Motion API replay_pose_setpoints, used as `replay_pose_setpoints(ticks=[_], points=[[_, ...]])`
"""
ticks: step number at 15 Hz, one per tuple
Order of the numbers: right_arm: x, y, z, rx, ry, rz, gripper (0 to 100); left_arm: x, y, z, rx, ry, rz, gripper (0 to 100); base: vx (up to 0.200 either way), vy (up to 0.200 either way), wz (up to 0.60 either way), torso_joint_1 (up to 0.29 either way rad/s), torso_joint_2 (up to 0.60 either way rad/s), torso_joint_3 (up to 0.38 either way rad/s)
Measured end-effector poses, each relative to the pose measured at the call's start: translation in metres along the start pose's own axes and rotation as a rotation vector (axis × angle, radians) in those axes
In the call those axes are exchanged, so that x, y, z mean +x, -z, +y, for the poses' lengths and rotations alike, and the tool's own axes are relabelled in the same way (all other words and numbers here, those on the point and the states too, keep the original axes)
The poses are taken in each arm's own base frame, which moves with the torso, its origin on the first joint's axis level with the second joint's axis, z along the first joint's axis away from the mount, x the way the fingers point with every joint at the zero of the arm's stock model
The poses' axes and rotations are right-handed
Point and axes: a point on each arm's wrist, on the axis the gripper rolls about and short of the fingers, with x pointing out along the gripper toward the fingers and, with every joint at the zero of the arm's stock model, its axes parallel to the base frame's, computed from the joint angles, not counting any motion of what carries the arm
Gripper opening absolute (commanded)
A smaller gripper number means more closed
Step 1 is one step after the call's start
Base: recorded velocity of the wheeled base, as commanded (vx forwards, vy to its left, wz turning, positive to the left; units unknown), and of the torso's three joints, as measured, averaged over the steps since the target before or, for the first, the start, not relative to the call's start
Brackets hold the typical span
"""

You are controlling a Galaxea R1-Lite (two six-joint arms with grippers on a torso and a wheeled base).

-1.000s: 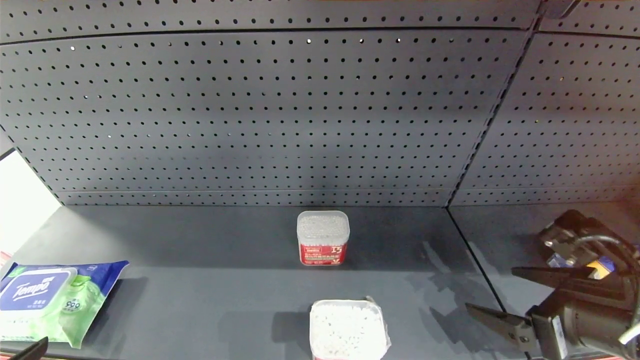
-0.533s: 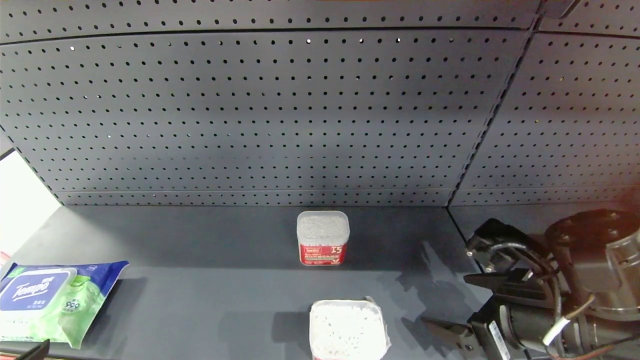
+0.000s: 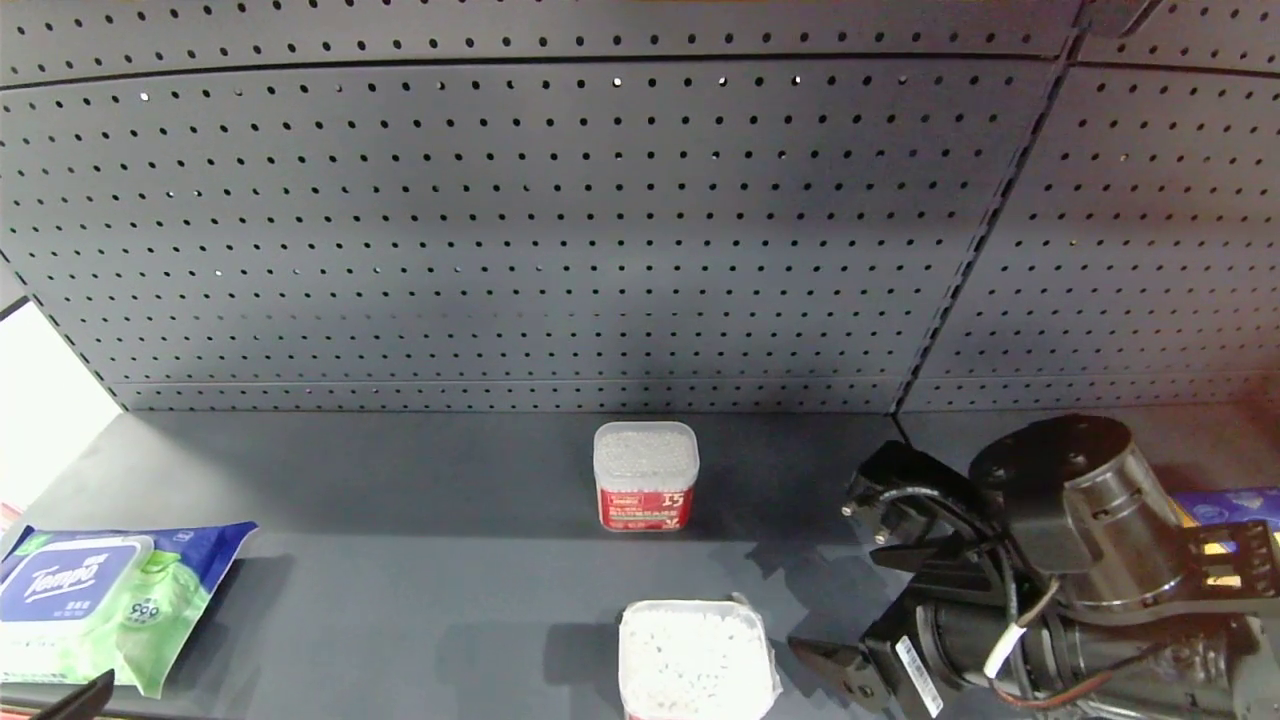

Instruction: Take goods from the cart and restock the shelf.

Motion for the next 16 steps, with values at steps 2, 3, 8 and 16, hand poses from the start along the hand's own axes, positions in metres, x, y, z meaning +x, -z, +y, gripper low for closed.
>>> replay_pose_setpoints(ticks=[2,3,8,16], points=[[0.004,-0.002,0.005,-0.014,-0.013,0.006,100,0.001,0.0,0.0,-0.001,0.0,-0.001,100,0.0,0.0,0.0,0.0,0.0,0.0],[0.005,-0.003,0.009,-0.023,-0.022,0.008,100,0.001,0.0,0.0,-0.001,0.0,0.001,100,0.0,0.0,0.0,0.0,0.0,0.0],[0.012,-0.01,0.02,-0.047,-0.045,0.009,100,0.002,0.0,-0.001,-0.001,0.001,0.005,100,0.0,0.0,0.0,0.0,0.0,0.0],[0.016,-0.01,0.027,-0.067,-0.063,0.019,100,0.003,0.001,-0.001,-0.001,0.001,0.007,100,0.0,0.0,0.0,0.0,0.0,0.0]])
